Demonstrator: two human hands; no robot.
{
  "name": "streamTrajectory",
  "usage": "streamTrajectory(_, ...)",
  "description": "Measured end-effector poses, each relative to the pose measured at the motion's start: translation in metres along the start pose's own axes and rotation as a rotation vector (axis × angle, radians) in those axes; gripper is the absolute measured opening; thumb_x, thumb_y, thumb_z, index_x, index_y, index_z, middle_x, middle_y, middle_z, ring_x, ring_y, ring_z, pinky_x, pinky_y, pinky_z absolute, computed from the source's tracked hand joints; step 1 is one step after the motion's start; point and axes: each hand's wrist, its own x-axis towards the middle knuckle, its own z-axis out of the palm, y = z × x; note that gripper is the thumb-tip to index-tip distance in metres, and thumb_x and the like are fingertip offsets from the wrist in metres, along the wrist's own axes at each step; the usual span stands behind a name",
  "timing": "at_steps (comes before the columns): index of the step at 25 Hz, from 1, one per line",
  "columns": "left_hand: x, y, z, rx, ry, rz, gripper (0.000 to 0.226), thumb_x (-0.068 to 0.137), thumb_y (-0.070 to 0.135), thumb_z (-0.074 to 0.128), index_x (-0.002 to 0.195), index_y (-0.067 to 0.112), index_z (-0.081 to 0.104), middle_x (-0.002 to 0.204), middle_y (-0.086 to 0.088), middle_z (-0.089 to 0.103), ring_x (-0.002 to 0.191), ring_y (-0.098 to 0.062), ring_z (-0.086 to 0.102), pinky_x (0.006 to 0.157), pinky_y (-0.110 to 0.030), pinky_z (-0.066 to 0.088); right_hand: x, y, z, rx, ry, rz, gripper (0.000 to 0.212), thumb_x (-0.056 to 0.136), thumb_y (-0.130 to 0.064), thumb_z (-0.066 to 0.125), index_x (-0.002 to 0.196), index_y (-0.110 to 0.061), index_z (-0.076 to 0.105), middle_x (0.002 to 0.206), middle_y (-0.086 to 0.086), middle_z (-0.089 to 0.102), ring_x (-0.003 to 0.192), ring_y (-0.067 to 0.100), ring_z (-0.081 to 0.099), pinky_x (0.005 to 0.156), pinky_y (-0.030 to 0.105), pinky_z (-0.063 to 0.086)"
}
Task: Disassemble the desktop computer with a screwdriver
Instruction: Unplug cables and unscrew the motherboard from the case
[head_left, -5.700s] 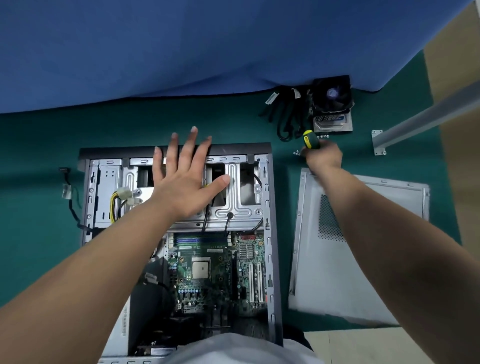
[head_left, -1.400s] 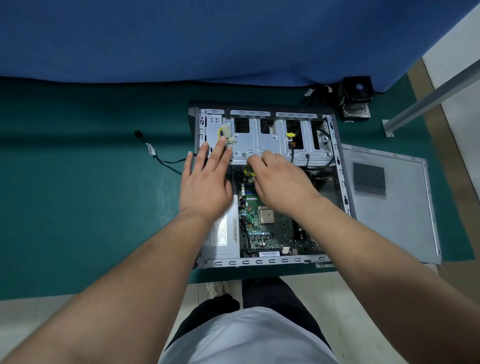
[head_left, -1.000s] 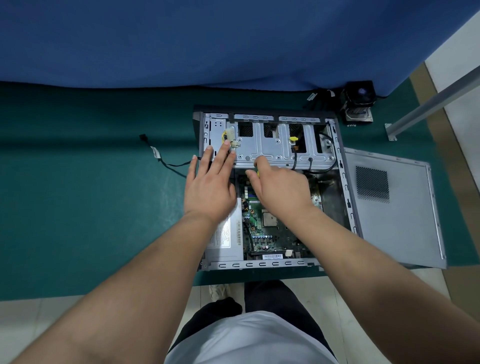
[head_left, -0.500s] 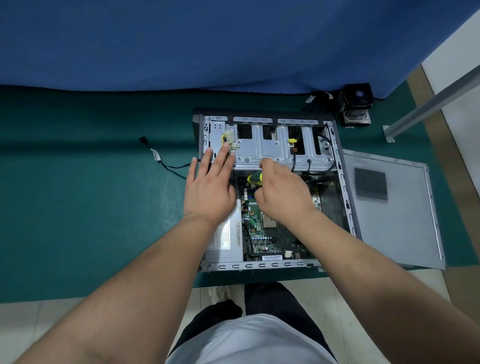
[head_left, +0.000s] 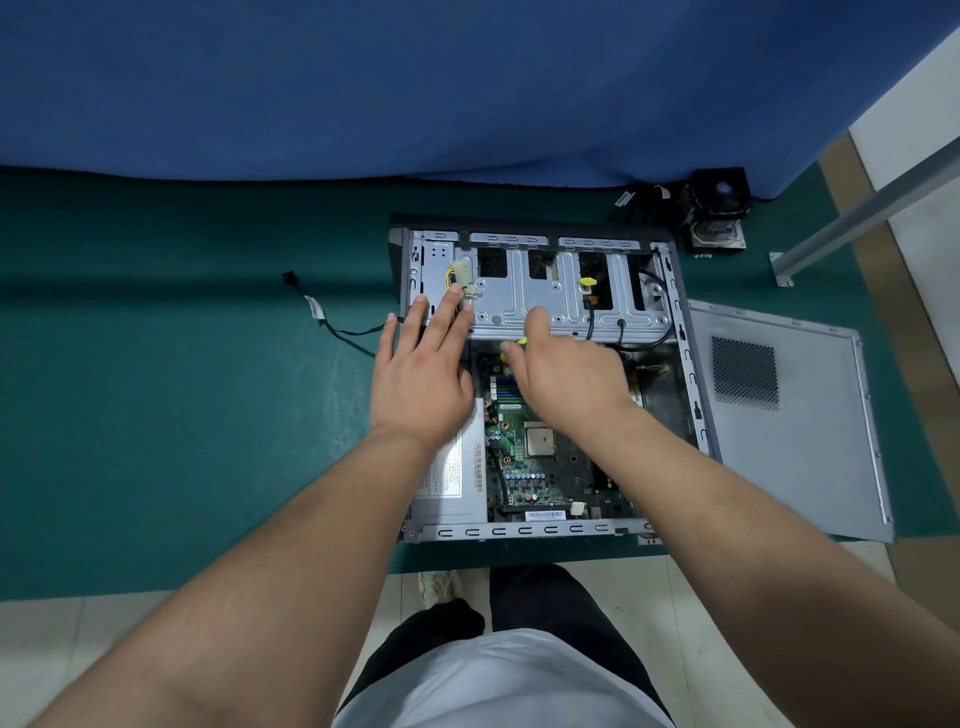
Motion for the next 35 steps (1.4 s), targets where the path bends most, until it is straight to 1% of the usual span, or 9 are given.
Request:
streamTrajectory(4,0.0,0.0,0.001,0.0,0.001,-0.001,0.073,0.092,0.033,0.047,0.161,0.03,0.024,0.172,0.013,0.004,0.157,-0.022,0.01,0.128,-0.05,0.01,-0.002,0.004,-0.003,0.086,-0.022,-0.131,0.031,0.095,-0.029,0.051,0.118,-0.012,0.041,0.106,0.01,0.057,0.095,0.032,0.056,0.069,0.039,0.046)
streamTrajectory(8,0.0,0.0,0.0,0.001,0.003,0.001,0.072,0.092,0.033,0.047,0.161,0.03,0.025,0.172,0.012,0.005,0.157,-0.023,0.011,0.127,-0.05,0.011,-0.004,0.0,0.002,0.105,-0.007,0.024,0.038,0.105,-0.051,0.034,0.119,-0.015,0.035,0.083,0.005,0.057,0.066,0.03,0.051,0.049,0.034,0.037)
streamTrajectory(13,-0.001,0.0,0.0,0.002,0.003,0.0,0.072,0.092,0.032,0.048,0.16,0.03,0.026,0.172,0.012,0.005,0.157,-0.022,0.011,0.127,-0.05,0.011,-0.004,0.003,0.003,0.205,-0.002,-0.121,0.034,0.1,-0.033,0.047,0.126,-0.011,0.044,0.106,0.012,0.059,0.098,0.034,0.057,0.076,0.042,0.048)
streamTrajectory(17,-0.001,0.0,-0.001,-0.007,0.002,-0.001,0.072,0.092,0.032,0.048,0.161,0.03,0.025,0.172,0.012,0.006,0.157,-0.022,0.011,0.128,-0.05,0.011,-0.005,-0.002,0.007,0.032,0.063,0.041,0.041,0.106,-0.055,0.026,0.121,-0.018,0.036,0.067,0.003,0.051,0.056,0.03,0.047,0.044,0.03,0.027)
streamTrajectory(22,-0.001,0.001,-0.001,-0.004,0.0,-0.001,0.072,0.093,0.031,0.048,0.161,0.03,0.024,0.172,0.012,0.005,0.157,-0.022,0.01,0.128,-0.05,0.01,-0.006,0.006,0.008,0.179,0.018,-0.076,0.041,0.098,-0.034,0.046,0.135,-0.015,0.04,0.103,0.014,0.059,0.093,0.038,0.058,0.072,0.043,0.05)
streamTrajectory(25,0.0,0.0,-0.001,-0.003,0.002,0.0,0.072,0.093,0.032,0.047,0.161,0.03,0.024,0.172,0.012,0.004,0.157,-0.022,0.01,0.128,-0.05,0.01,-0.007,0.003,0.006,0.131,0.068,-0.002,0.037,0.106,-0.048,0.032,0.131,-0.021,0.038,0.086,0.009,0.064,0.071,0.035,0.062,0.052,0.036,0.045)
streamTrajectory(29,0.0,0.0,-0.001,0.002,0.001,0.0,0.073,0.092,0.032,0.048,0.161,0.03,0.024,0.172,0.012,0.005,0.157,-0.022,0.01,0.128,-0.05,0.01,-0.006,0.004,0.008,0.17,0.048,-0.007,0.036,0.098,-0.037,0.043,0.126,-0.016,0.038,0.093,0.009,0.059,0.083,0.034,0.059,0.056,0.035,0.041)
streamTrajectory(32,0.0,0.0,0.0,-0.003,0.002,-0.001,0.072,0.092,0.031,0.048,0.161,0.03,0.025,0.172,0.012,0.005,0.157,-0.022,0.01,0.128,-0.05,0.01,-0.004,0.001,0.007,0.066,0.074,0.05,0.037,0.105,-0.048,0.033,0.124,-0.016,0.038,0.076,0.003,0.056,0.065,0.031,0.059,0.048,0.032,0.035)
streamTrajectory(35,0.0,0.0,0.0,-0.002,0.002,-0.001,0.072,0.092,0.031,0.047,0.161,0.03,0.025,0.172,0.012,0.005,0.157,-0.022,0.01,0.128,-0.05,0.01,-0.004,0.005,0.005,0.147,0.04,-0.06,0.031,0.096,-0.028,0.048,0.121,-0.012,0.042,0.099,0.011,0.057,0.092,0.032,0.058,0.066,0.039,0.046)
